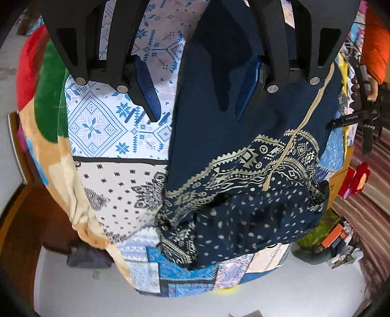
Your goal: Fold large clothes
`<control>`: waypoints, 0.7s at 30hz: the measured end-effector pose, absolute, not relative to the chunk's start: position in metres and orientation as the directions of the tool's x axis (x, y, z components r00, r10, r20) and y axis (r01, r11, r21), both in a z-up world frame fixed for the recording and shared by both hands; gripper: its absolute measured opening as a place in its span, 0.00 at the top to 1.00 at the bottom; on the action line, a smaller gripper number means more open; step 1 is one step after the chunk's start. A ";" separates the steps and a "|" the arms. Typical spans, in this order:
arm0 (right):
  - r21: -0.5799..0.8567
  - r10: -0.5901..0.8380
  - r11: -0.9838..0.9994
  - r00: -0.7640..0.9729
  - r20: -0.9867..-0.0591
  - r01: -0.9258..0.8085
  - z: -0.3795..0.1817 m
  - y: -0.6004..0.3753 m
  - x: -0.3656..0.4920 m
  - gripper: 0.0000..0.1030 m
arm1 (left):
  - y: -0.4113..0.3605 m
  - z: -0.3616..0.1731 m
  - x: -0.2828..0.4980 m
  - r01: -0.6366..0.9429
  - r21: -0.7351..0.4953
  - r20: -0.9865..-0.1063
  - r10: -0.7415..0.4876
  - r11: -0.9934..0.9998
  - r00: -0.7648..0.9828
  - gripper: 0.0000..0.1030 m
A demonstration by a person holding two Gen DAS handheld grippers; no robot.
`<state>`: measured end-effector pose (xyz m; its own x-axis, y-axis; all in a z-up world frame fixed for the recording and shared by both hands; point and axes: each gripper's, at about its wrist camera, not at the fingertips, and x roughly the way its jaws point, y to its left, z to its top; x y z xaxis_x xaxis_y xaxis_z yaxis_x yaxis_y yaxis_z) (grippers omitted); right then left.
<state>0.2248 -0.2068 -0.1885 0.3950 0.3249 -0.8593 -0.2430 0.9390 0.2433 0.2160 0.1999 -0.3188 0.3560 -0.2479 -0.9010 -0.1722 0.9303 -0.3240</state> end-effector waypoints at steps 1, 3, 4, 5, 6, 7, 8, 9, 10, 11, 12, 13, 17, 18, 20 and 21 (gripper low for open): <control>0.258 0.341 0.933 0.391 -0.855 -0.252 -0.188 -0.205 0.224 0.40 | 0.203 -0.320 0.214 -0.189 -0.353 -0.891 -0.268 0.916 0.367 0.38; 0.275 0.363 0.924 0.387 -0.847 -0.266 -0.189 -0.200 0.224 0.40 | 0.205 -0.320 0.212 -0.204 -0.408 -0.872 -0.314 0.890 0.375 0.38; 0.269 0.362 0.924 0.389 -0.847 -0.273 -0.189 -0.197 0.225 0.42 | 0.204 -0.321 0.211 -0.201 -0.441 -0.859 -0.346 0.875 0.378 0.38; 0.259 0.357 0.924 0.392 -0.848 -0.281 -0.191 -0.194 0.225 0.43 | 0.202 -0.320 0.209 -0.193 -0.457 -0.850 -0.362 0.868 0.383 0.38; 0.256 0.357 0.923 0.394 -0.847 -0.287 -0.192 -0.192 0.225 0.45 | 0.199 -0.319 0.208 -0.182 -0.457 -0.848 -0.365 0.871 0.385 0.44; 0.255 0.358 0.922 0.395 -0.846 -0.290 -0.193 -0.189 0.226 0.57 | 0.196 -0.316 0.207 -0.168 -0.448 -0.849 -0.360 0.878 0.386 0.50; 0.254 0.359 0.922 0.394 -0.846 -0.294 -0.194 -0.187 0.227 0.79 | 0.193 -0.314 0.206 -0.160 -0.442 -0.851 -0.355 0.883 0.388 0.54; 0.273 0.376 0.914 0.373 -0.848 -0.300 -0.196 -0.184 0.228 0.88 | 0.189 -0.309 0.204 -0.147 -0.435 -0.851 -0.352 0.888 0.391 0.65; 0.296 0.393 0.907 0.345 -0.853 -0.300 -0.200 -0.182 0.230 0.90 | 0.185 -0.305 0.202 -0.130 -0.427 -0.851 -0.349 0.895 0.393 0.79; 0.313 0.406 0.902 0.333 -0.851 -0.298 -0.204 -0.181 0.232 0.91 | 0.181 -0.301 0.204 -0.117 -0.423 -0.851 -0.349 0.899 0.392 0.87; 0.312 0.406 0.901 0.339 -0.848 -0.301 -0.204 -0.180 0.232 0.91 | 0.178 -0.297 0.204 -0.099 -0.424 -0.849 -0.357 0.900 0.390 0.92; 0.309 0.409 0.899 0.345 -0.845 -0.310 -0.202 -0.179 0.231 0.91 | 0.175 -0.291 0.203 -0.086 -0.418 -0.846 -0.353 0.904 0.399 0.92; 0.333 0.443 0.886 0.380 -0.812 -0.322 -0.185 -0.183 0.233 0.92 | 0.176 -0.258 0.209 -0.045 -0.400 -0.817 -0.334 0.916 0.470 0.93; 0.338 0.450 0.884 0.394 -0.801 -0.323 -0.179 -0.184 0.234 0.92 | 0.177 -0.247 0.211 -0.037 -0.402 -0.803 -0.333 0.915 0.494 0.93; 0.341 0.458 0.881 0.414 -0.787 -0.327 -0.170 -0.186 0.238 0.92 | 0.182 -0.230 0.217 -0.033 -0.410 -0.775 -0.329 0.912 0.540 0.93; 0.340 0.460 0.881 0.432 -0.775 -0.329 -0.163 -0.187 0.240 0.92 | 0.186 -0.223 0.220 -0.032 -0.417 -0.760 -0.329 0.908 0.560 0.93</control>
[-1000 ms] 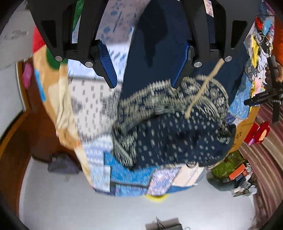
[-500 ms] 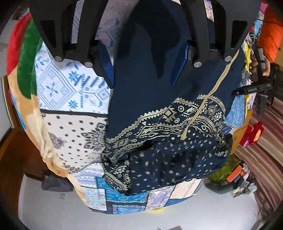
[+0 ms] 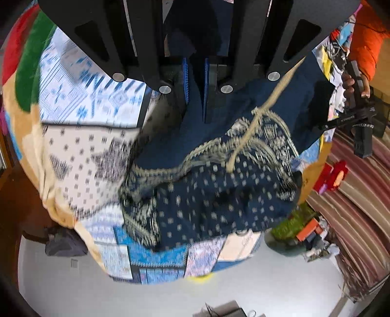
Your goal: Fold large clothes
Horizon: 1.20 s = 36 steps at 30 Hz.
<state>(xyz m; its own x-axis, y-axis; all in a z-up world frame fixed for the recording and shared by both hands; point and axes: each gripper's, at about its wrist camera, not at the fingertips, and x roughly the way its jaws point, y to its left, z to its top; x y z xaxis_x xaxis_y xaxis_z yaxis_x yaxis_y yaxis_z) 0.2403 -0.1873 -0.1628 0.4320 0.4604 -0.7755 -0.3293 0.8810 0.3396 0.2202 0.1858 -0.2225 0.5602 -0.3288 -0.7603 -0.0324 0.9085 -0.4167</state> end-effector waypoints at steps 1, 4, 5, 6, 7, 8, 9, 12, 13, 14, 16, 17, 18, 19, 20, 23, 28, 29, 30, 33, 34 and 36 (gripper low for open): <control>0.337 0.461 0.881 0.443 -0.769 -0.331 -0.160 -0.187 0.241 0.93 | 0.187 -0.217 0.223 -0.031 -0.424 -0.747 -0.331 0.905 0.576 0.93; 0.334 0.461 0.883 0.478 -0.747 -0.330 -0.148 -0.189 0.254 0.93 | 0.195 -0.200 0.236 -0.040 -0.415 -0.715 -0.298 0.909 0.633 0.93; 0.323 0.450 0.890 0.498 -0.742 -0.323 -0.146 -0.190 0.259 0.93 | 0.196 -0.199 0.242 -0.051 -0.408 -0.709 -0.281 0.912 0.647 0.93; 0.315 0.440 0.895 0.507 -0.741 -0.315 -0.147 -0.190 0.263 0.93 | 0.198 -0.200 0.249 -0.067 -0.411 -0.703 -0.270 0.909 0.658 0.93; 0.308 0.428 0.901 0.515 -0.742 -0.305 -0.148 -0.190 0.268 0.93 | 0.204 -0.201 0.250 -0.081 -0.415 -0.703 -0.262 0.906 0.661 0.93; 0.308 0.418 0.907 0.523 -0.743 -0.286 -0.152 -0.192 0.275 0.93 | 0.208 -0.206 0.257 -0.105 -0.415 -0.708 -0.248 0.904 0.661 0.93; 0.312 0.413 0.910 0.524 -0.745 -0.274 -0.155 -0.195 0.280 0.93 | 0.210 -0.213 0.263 -0.127 -0.410 -0.716 -0.233 0.903 0.658 0.93; 0.294 0.367 0.930 0.522 -0.770 -0.221 -0.171 -0.200 0.298 0.93 | 0.216 -0.243 0.283 -0.197 -0.379 -0.767 -0.188 0.904 0.613 0.93; 0.271 0.339 0.941 0.519 -0.785 -0.205 -0.179 -0.200 0.303 0.93 | 0.216 -0.254 0.287 -0.216 -0.347 -0.791 -0.161 0.913 0.591 0.93; 0.258 0.324 0.946 0.514 -0.794 -0.197 -0.183 -0.202 0.306 0.92 | 0.215 -0.264 0.290 -0.225 -0.327 -0.808 -0.148 0.918 0.570 0.93; 0.256 0.313 0.949 0.478 -0.821 -0.183 -0.198 -0.204 0.314 0.92 | 0.213 -0.286 0.296 -0.240 -0.313 -0.843 -0.153 0.919 0.516 0.92; 0.269 0.322 0.946 0.452 -0.832 -0.179 -0.204 -0.205 0.317 0.92 | 0.212 -0.295 0.298 -0.244 -0.317 -0.855 -0.166 0.916 0.491 0.92; 0.281 0.328 0.945 0.433 -0.840 -0.171 -0.209 -0.206 0.319 0.92 | 0.211 -0.297 0.299 -0.245 -0.318 -0.856 -0.167 0.916 0.489 0.92; 0.287 0.331 0.944 0.432 -0.839 -0.164 -0.209 -0.207 0.319 0.92 | 0.210 -0.296 0.298 -0.243 -0.315 -0.853 -0.161 0.917 0.496 0.92; 0.294 0.336 0.942 0.432 -0.837 -0.163 -0.207 -0.209 0.318 0.91 | 0.210 -0.292 0.297 -0.236 -0.311 -0.853 -0.161 0.921 0.497 0.90; 0.319 0.354 0.935 0.407 -0.842 -0.153 -0.196 -0.212 0.313 0.85 | 0.211 -0.281 0.292 -0.212 -0.319 -0.854 -0.184 0.924 0.487 0.79; 0.347 0.386 0.922 0.392 -0.835 -0.169 -0.181 -0.216 0.298 0.61 | 0.213 -0.265 0.269 -0.183 -0.325 -0.838 -0.192 0.928 0.511 0.52; 0.355 0.397 0.918 0.390 -0.831 -0.177 -0.179 -0.216 0.291 0.51 | 0.213 -0.265 0.264 -0.181 -0.339 -0.835 -0.206 0.923 0.510 0.52; 0.362 0.405 0.914 0.389 -0.828 -0.183 -0.178 -0.216 0.287 0.50 | 0.214 -0.268 0.259 -0.180 -0.360 -0.833 -0.228 0.916 0.504 0.52; 0.370 0.417 0.909 0.353 -0.838 -0.194 -0.187 -0.212 0.275 0.50 | 0.214 -0.283 0.247 -0.190 -0.423 -0.833 -0.298 0.886 0.466 0.52; 0.371 0.416 0.908 0.339 -0.843 -0.192 -0.193 -0.210 0.274 0.49 | 0.212 -0.290 0.243 -0.194 -0.436 -0.836 -0.315 0.879 0.450 0.52; 0.364 0.411 0.911 0.361 -0.837 -0.191 -0.198 -0.208 0.269 0.49 | 0.205 -0.302 0.238 -0.203 -0.457 -0.840 -0.345 0.866 0.420 0.52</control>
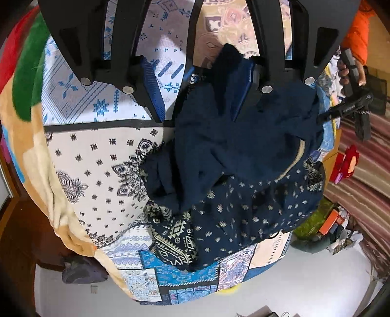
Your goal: Fold large clothes
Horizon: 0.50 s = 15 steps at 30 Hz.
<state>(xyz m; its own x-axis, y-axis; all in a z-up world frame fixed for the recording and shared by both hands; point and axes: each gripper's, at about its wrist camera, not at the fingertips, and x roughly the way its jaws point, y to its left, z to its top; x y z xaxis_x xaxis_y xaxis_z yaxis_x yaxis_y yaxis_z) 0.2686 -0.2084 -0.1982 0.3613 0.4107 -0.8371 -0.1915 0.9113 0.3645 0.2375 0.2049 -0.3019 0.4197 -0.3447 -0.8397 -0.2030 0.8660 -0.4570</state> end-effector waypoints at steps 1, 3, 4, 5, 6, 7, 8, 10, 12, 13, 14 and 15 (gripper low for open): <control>0.360 0.408 0.913 0.375 -0.832 -0.193 -0.198 -0.208 0.267 0.49 | 0.202 -0.306 0.236 -0.205 -0.471 -0.838 -0.362 0.858 0.409 0.52; 0.378 0.420 0.907 0.382 -0.823 -0.185 -0.199 -0.206 0.268 0.47 | 0.197 -0.308 0.237 -0.212 -0.483 -0.830 -0.368 0.849 0.420 0.52; 0.393 0.433 0.901 0.380 -0.817 -0.183 -0.199 -0.205 0.270 0.47 | 0.194 -0.305 0.237 -0.207 -0.490 -0.823 -0.370 0.847 0.431 0.52; 0.412 0.451 0.892 0.377 -0.809 -0.185 -0.201 -0.204 0.272 0.47 | 0.191 -0.304 0.239 -0.201 -0.499 -0.815 -0.378 0.843 0.438 0.52; 0.429 0.467 0.884 0.371 -0.803 -0.184 -0.203 -0.201 0.275 0.47 | 0.188 -0.300 0.240 -0.191 -0.512 -0.805 -0.390 0.837 0.447 0.52; 0.437 0.472 0.881 0.369 -0.801 -0.179 -0.205 -0.200 0.276 0.49 | 0.184 -0.297 0.242 -0.181 -0.520 -0.797 -0.398 0.835 0.455 0.52; 0.441 0.473 0.881 0.372 -0.799 -0.174 -0.207 -0.197 0.278 0.56 | 0.179 -0.294 0.244 -0.170 -0.519 -0.794 -0.399 0.838 0.458 0.52; 0.442 0.474 0.880 0.361 -0.803 -0.174 -0.208 -0.191 0.277 0.80 | 0.169 -0.286 0.249 -0.144 -0.478 -0.806 -0.367 0.867 0.465 0.68; 0.476 0.509 0.861 0.330 -0.795 -0.180 -0.209 -0.188 0.275 0.90 | 0.163 -0.278 0.251 -0.115 -0.423 -0.822 -0.327 0.899 0.467 0.90; 0.489 0.523 0.852 0.326 -0.787 -0.188 -0.207 -0.187 0.272 0.91 | 0.160 -0.275 0.252 -0.103 -0.413 -0.821 -0.320 0.905 0.472 0.94; 0.489 0.529 0.849 0.333 -0.781 -0.201 -0.203 -0.187 0.269 0.91 | 0.160 -0.266 0.250 -0.090 -0.411 -0.811 -0.319 0.907 0.491 0.95; 0.484 0.532 0.847 0.350 -0.771 -0.222 -0.195 -0.187 0.265 0.92 | 0.160 -0.258 0.248 -0.080 -0.417 -0.798 -0.323 0.905 0.509 0.96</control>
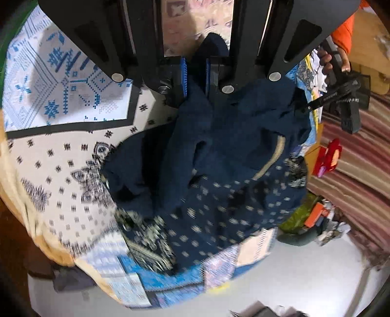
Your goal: Fold large clothes
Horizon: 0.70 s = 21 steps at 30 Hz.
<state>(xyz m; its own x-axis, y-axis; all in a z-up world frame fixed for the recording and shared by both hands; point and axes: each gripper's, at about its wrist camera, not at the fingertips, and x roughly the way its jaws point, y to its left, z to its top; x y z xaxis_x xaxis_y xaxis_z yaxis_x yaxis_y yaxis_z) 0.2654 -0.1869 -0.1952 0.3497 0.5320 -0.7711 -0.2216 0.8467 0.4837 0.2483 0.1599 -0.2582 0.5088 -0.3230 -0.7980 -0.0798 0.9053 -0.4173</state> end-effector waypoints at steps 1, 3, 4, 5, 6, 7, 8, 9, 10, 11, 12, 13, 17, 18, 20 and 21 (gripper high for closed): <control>0.482 0.539 0.842 0.364 -0.760 -0.242 -0.185 -0.187 0.262 0.92 | 0.162 -0.248 0.246 -0.072 -0.428 -0.781 -0.329 0.901 0.530 0.96; 0.491 0.561 0.828 0.391 -0.730 -0.271 -0.165 -0.189 0.257 0.92 | 0.171 -0.222 0.239 -0.054 -0.471 -0.729 -0.354 0.881 0.586 0.96; 0.489 0.567 0.824 0.408 -0.716 -0.287 -0.155 -0.190 0.255 0.92 | 0.176 -0.210 0.236 -0.045 -0.490 -0.702 -0.364 0.870 0.613 0.97; 0.485 0.572 0.820 0.428 -0.700 -0.303 -0.142 -0.192 0.253 0.92 | 0.181 -0.195 0.234 -0.032 -0.512 -0.669 -0.376 0.858 0.641 0.97; 0.479 0.578 0.816 0.453 -0.678 -0.325 -0.125 -0.193 0.252 0.92 | 0.185 -0.180 0.233 -0.018 -0.531 -0.636 -0.385 0.847 0.669 0.97; 0.475 0.581 0.814 0.469 -0.666 -0.334 -0.115 -0.195 0.253 0.92 | 0.188 -0.170 0.233 -0.011 -0.538 -0.616 -0.384 0.843 0.688 0.97; 0.477 0.588 0.809 0.482 -0.650 -0.343 -0.105 -0.196 0.255 0.92 | 0.193 -0.156 0.235 -0.002 -0.545 -0.590 -0.381 0.839 0.712 0.97; 0.485 0.598 0.801 0.500 -0.626 -0.351 -0.093 -0.198 0.258 0.92 | 0.197 -0.146 0.237 0.004 -0.552 -0.571 -0.382 0.834 0.727 0.97; 0.486 0.602 0.798 0.519 -0.607 -0.357 -0.083 -0.200 0.263 0.92 | 0.204 -0.138 0.238 0.010 -0.558 -0.557 -0.383 0.830 0.737 0.97; 0.485 0.602 0.797 0.530 -0.597 -0.359 -0.078 -0.201 0.267 0.92 | 0.208 -0.127 0.244 0.013 -0.555 -0.542 -0.373 0.832 0.753 0.97; 0.487 0.601 0.797 0.547 -0.583 -0.357 -0.071 -0.201 0.275 0.92 | 0.212 -0.117 0.252 0.005 -0.536 -0.535 -0.344 0.844 0.771 0.97; 0.488 0.598 0.798 0.560 -0.574 -0.353 -0.066 -0.200 0.282 0.92 | 0.216 -0.110 0.256 -0.001 -0.524 -0.532 -0.327 0.851 0.781 0.97; 0.489 0.578 0.809 0.600 -0.553 -0.327 -0.058 -0.198 0.320 0.92 | 0.227 -0.090 0.297 -0.021 -0.496 -0.524 -0.281 0.868 0.804 0.97; 0.492 0.572 0.811 0.606 -0.552 -0.317 -0.059 -0.197 0.334 0.92 | 0.228 -0.087 0.313 -0.030 -0.477 -0.533 -0.262 0.878 0.805 0.97; 0.490 0.560 0.818 0.614 -0.557 -0.302 -0.060 -0.196 0.360 0.92 | 0.228 -0.085 0.337 -0.040 -0.447 -0.545 -0.237 0.893 0.804 0.97; 0.487 0.555 0.821 0.615 -0.560 -0.297 -0.061 -0.196 0.367 0.92 | 0.228 -0.086 0.350 -0.048 -0.436 -0.551 -0.224 0.899 0.804 0.97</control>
<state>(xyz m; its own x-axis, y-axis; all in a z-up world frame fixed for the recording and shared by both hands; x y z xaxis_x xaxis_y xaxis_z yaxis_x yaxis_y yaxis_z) 0.3666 -0.1959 -0.0615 0.6153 0.5548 -0.5600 -0.2967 0.8212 0.4875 0.3496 0.2278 -0.0857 0.8038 -0.2242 -0.5510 -0.0483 0.8986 -0.4361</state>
